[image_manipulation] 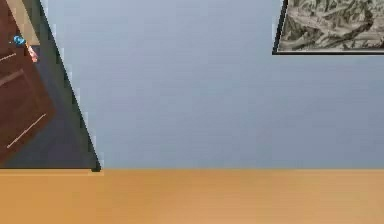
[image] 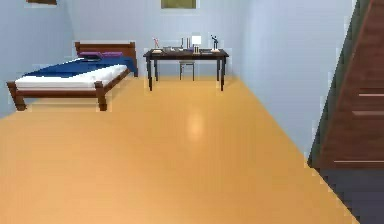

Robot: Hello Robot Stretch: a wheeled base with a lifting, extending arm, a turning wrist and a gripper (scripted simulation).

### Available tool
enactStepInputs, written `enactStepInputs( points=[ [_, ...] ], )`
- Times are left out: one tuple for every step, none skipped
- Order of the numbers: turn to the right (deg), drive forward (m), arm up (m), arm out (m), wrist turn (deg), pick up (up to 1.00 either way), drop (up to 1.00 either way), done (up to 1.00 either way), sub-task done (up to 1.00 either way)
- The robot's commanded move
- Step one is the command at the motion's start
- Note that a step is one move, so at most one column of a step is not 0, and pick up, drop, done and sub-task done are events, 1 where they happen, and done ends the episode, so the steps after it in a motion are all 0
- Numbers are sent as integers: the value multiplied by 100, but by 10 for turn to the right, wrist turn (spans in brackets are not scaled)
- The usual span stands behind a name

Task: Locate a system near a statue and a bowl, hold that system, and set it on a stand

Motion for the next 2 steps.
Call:
enactStepInputs(
  points=[
    [0,100,0,0,0,0,0,0,0],
    [0,100,0,0,0,0,0,0,0]
  ],
)
